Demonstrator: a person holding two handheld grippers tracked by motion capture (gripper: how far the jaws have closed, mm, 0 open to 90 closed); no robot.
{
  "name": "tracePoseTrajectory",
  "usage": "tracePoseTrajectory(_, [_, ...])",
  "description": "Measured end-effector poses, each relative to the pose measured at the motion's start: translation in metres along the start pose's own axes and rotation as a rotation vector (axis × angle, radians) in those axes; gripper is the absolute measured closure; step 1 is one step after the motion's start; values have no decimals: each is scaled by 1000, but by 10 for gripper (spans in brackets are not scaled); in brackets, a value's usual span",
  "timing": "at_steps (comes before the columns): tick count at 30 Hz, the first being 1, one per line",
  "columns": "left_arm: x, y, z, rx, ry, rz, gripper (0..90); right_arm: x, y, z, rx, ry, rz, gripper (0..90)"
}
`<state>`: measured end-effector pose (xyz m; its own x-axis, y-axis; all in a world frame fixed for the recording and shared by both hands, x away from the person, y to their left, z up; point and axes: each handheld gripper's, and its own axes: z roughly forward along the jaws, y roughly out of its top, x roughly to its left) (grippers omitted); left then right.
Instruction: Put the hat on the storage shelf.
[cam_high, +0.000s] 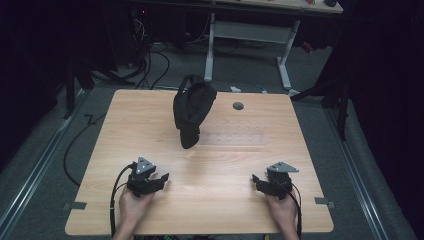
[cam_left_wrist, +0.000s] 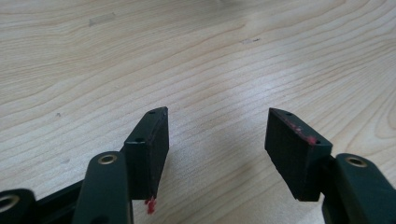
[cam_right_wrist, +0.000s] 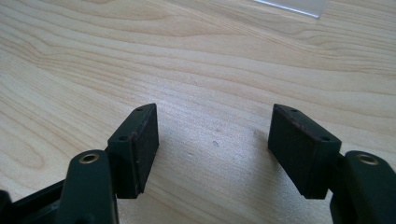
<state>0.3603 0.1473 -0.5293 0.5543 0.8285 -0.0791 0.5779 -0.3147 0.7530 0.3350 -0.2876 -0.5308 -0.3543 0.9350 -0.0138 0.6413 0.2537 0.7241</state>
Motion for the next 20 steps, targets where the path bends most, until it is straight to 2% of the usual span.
tracePoseTrajectory(4, [-2, -1, 6, 15, 17, 21, 396, 0, 0, 0, 0, 0, 0, 336])
tracePoseTrajectory(10, [-5, -2, 8, 8, 38, 49, 375, 0, 0, 0, 0, 0, 0, 335])
tracePoseTrajectory(20, [-5, -1, 9, 17, 27, 53, 323, 0, 0, 0, 0, 0, -1, 335])
